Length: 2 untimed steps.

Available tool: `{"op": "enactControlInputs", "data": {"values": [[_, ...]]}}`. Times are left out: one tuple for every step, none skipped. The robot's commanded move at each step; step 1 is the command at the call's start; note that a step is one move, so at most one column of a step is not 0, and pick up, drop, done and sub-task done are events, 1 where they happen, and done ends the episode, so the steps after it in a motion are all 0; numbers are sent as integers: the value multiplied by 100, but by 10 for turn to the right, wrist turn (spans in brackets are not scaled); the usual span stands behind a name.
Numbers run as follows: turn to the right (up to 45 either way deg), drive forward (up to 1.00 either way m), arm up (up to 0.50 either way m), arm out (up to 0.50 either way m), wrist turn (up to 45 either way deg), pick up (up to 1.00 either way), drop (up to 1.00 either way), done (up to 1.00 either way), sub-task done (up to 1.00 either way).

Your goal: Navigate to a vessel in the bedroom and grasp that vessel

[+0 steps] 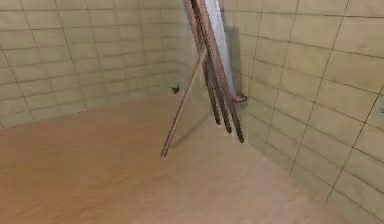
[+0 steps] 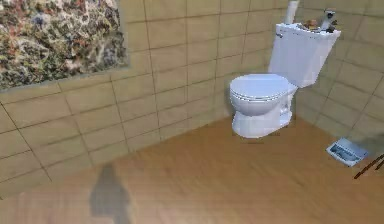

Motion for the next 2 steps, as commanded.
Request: {"op": "enactControlInputs", "data": {"values": [[-450, 0, 0, 0, 0, 0, 0, 0, 0], [-180, 0, 0, 0, 0, 0, 0, 0, 0]]}}
